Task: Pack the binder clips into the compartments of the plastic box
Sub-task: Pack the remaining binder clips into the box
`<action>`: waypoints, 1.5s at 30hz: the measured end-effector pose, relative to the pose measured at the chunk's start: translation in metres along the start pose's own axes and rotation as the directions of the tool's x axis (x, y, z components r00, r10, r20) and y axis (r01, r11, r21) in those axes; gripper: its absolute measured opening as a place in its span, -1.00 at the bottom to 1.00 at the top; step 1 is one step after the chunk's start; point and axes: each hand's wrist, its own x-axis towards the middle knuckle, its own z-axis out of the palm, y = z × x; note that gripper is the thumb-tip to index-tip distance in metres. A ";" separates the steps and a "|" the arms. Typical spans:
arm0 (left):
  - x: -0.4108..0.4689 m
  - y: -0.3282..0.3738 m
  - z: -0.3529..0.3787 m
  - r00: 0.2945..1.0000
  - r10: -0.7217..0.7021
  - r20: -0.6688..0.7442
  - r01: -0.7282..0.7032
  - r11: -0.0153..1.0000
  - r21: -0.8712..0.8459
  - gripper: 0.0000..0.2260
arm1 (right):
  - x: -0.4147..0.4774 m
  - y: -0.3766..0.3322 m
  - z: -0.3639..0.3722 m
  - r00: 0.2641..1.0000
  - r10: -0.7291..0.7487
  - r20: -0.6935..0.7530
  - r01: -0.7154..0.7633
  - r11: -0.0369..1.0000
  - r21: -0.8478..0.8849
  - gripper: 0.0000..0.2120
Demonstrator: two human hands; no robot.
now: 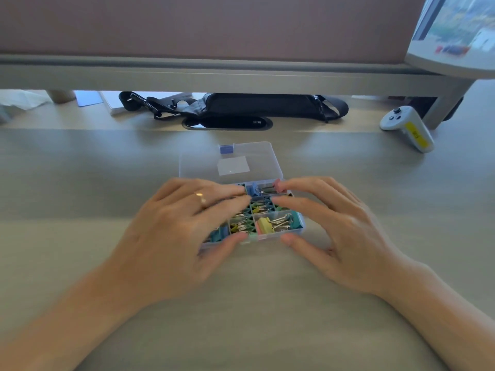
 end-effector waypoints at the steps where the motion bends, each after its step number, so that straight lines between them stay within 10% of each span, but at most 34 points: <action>1: -0.006 -0.006 -0.005 0.996 -0.071 0.060 0.072 0.997 -0.007 -0.54 | 0.004 -0.005 -0.001 0.996 0.057 0.062 -0.057 0.998 -0.013 -0.46; 9: -0.024 -0.018 -0.008 0.909 -0.264 0.321 0.284 0.959 -0.016 -0.24 | 0.018 -0.026 0.015 0.877 0.278 0.392 -0.196 0.952 -0.237 -0.07; 45: -0.042 -0.029 -0.017 0.989 -0.043 0.140 0.070 0.978 -0.197 -0.62 | -0.001 -0.029 0.006 0.963 0.141 0.229 -0.131 0.990 -0.059 -0.25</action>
